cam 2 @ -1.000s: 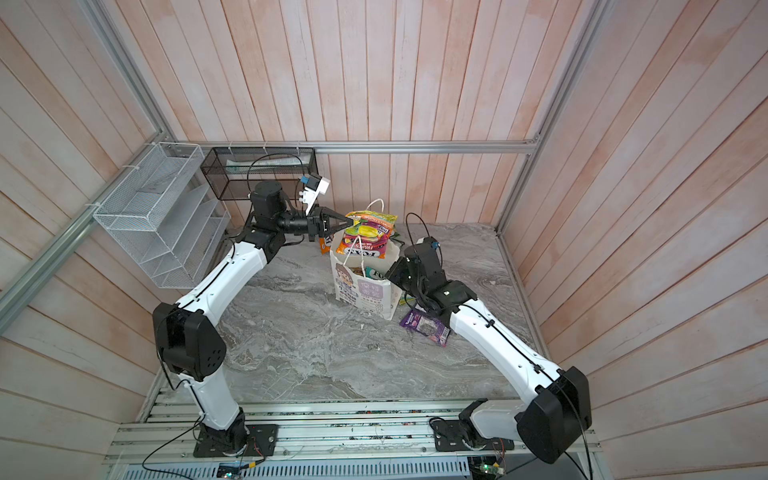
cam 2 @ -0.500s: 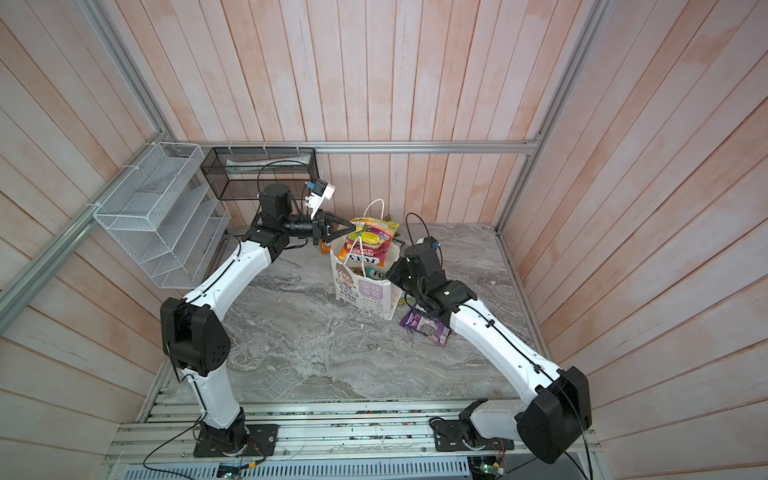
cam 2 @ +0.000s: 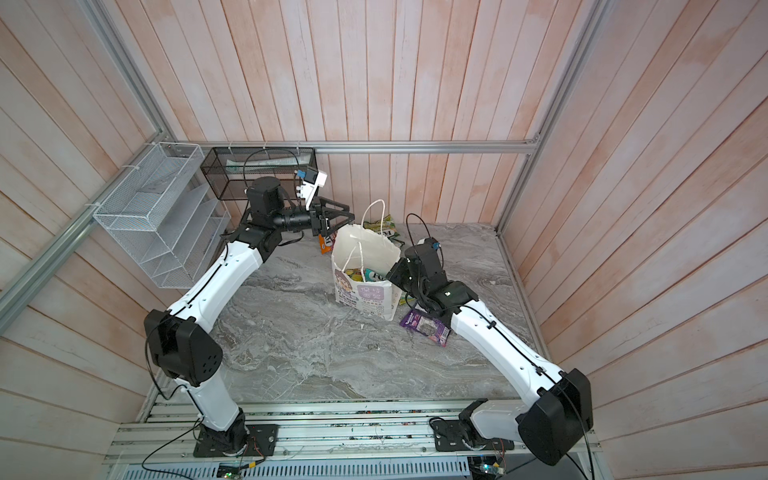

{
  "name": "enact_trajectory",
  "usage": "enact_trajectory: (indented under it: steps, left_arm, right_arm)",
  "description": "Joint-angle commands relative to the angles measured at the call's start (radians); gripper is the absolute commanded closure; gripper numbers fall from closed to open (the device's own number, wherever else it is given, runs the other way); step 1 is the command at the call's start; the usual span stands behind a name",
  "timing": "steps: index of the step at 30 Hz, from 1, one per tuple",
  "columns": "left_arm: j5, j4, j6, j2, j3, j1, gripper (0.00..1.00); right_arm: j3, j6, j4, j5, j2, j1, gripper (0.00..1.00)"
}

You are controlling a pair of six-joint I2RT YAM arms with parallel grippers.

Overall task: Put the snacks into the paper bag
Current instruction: 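Pull the paper bag toward the robot with the right gripper while the left gripper withdraws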

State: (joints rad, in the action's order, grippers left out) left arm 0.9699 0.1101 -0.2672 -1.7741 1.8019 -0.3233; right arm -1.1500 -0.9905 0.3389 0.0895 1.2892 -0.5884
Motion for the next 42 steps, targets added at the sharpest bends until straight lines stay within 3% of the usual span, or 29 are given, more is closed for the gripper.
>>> enact_trajectory:
  steps: [1,8,16,29,34,36,42]
  left_arm:
    - [-0.219,0.053,-0.056,0.110,0.023,-0.002,0.19]
    - [-0.408,0.216,-0.151,0.224,-0.065,-0.002,0.14]
    - [-0.636,0.329,-0.165,0.344,-0.185,0.001,0.13]
    - [-0.762,0.372,-0.214,0.429,-0.214,0.076,0.12]
    - [-0.752,0.400,-0.209,0.454,-0.213,0.110,0.12]
    - [-0.737,0.410,-0.201,0.461,-0.214,0.116,0.11]
    - [-0.692,0.436,-0.202,0.471,-0.220,0.126,0.02]
  right_arm:
    - [-0.020,0.010,0.003,0.028,-0.015,-0.004,1.00]
    - [-0.038,-0.033,0.013,0.065,0.000,-0.025,1.00]
    - [-0.104,-0.256,0.018,0.205,0.067,-0.160,1.00]
    - [-0.262,-0.499,-0.032,0.323,0.189,-0.328,1.00]
    - [-0.179,-0.567,-0.111,0.330,0.189,-0.381,1.00]
    - [-0.162,-0.576,-0.103,0.353,0.173,-0.387,0.94]
    - [-0.169,-0.490,-0.043,0.397,0.130,-0.390,0.57]
